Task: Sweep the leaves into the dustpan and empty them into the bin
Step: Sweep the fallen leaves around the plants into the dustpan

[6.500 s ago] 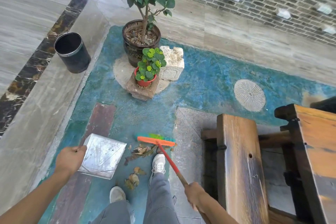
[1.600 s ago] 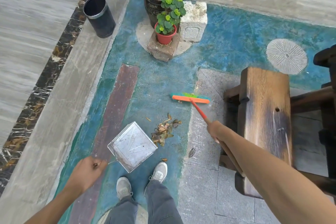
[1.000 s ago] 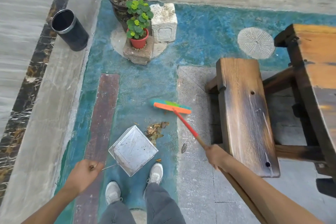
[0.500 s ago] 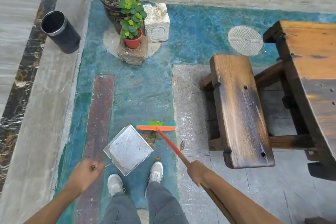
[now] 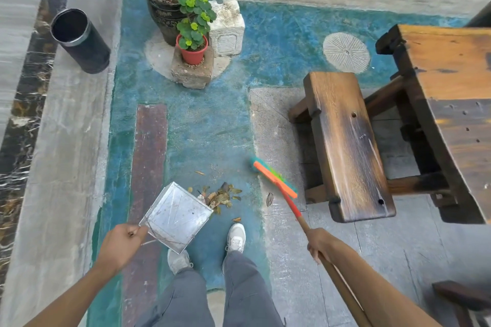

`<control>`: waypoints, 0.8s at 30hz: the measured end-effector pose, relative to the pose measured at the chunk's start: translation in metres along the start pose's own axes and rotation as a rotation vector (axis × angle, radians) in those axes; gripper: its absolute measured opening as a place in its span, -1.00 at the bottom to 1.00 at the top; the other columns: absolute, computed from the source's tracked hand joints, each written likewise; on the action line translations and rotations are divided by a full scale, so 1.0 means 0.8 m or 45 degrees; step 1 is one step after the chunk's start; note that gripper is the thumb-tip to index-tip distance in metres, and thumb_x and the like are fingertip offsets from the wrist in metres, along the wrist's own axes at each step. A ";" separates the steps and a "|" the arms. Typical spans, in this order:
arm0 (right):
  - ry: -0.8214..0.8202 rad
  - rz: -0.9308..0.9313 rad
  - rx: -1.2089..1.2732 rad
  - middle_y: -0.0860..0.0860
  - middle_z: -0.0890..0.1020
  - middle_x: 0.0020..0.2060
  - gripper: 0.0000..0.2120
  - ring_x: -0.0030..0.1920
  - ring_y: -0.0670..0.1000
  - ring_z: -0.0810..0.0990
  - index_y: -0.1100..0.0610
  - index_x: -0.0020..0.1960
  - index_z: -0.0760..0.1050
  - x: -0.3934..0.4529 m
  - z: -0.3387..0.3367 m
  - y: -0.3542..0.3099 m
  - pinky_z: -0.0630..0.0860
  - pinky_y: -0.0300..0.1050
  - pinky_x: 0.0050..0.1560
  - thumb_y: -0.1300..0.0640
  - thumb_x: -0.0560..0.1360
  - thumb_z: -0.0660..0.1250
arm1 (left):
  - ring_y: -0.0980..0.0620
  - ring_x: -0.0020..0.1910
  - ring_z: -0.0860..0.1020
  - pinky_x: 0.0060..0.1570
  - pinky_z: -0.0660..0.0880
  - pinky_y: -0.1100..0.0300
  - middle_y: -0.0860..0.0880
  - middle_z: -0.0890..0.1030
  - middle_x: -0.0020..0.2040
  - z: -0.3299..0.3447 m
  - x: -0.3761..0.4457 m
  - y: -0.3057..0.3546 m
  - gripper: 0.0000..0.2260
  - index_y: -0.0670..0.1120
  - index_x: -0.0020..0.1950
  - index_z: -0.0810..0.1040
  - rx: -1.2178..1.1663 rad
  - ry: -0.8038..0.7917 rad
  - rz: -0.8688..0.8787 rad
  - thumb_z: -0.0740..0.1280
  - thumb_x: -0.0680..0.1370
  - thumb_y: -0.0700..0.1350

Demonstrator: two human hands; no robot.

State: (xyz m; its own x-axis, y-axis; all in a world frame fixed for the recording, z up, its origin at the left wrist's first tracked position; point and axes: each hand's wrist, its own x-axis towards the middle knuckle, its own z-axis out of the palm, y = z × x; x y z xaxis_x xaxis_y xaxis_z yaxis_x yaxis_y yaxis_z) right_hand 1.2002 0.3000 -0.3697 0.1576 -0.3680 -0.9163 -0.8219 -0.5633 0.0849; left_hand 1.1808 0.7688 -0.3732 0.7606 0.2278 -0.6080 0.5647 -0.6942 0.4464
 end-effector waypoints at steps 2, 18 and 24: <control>-0.027 0.036 -0.030 0.10 0.51 -0.54 -0.76 -0.53 0.03 0.54 0.35 0.02 0.48 0.010 0.028 -0.023 0.43 -0.19 -0.46 0.26 0.64 0.07 | 0.03 -0.47 0.14 -0.35 0.10 0.14 0.06 0.14 -0.52 -0.010 0.003 -0.018 -0.56 -0.01 -0.43 0.15 -0.012 -0.009 0.026 0.32 0.55 -0.14; -0.339 0.225 0.863 -0.05 0.24 -0.61 -0.73 -0.68 -0.13 0.17 0.10 -0.22 0.25 -0.066 0.130 -0.036 0.13 -0.43 -0.69 0.14 0.64 -0.04 | -0.02 -0.51 0.18 -0.42 0.16 0.19 0.04 0.16 -0.56 -0.058 0.008 -0.105 -0.55 -0.02 -0.48 0.18 0.041 0.010 0.034 0.32 0.53 -0.13; -0.308 0.225 0.884 -0.04 0.21 -0.54 -0.72 -0.66 -0.12 0.15 0.12 -0.19 0.26 -0.076 0.150 -0.040 0.13 -0.39 -0.70 0.05 0.65 0.01 | -0.02 -0.49 0.15 -0.39 0.12 0.18 0.04 0.14 -0.53 -0.062 -0.004 -0.127 -0.56 -0.01 -0.47 0.16 -0.009 0.042 0.047 0.31 0.53 -0.15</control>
State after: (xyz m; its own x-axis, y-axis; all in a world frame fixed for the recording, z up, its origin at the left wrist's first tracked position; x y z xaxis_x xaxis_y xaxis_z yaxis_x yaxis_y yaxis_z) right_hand 1.1510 0.4292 -0.3640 -0.0670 -0.1917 -0.9792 -0.9924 0.1140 0.0456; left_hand 1.1368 0.8727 -0.3840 0.7909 0.2243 -0.5693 0.5383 -0.6975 0.4729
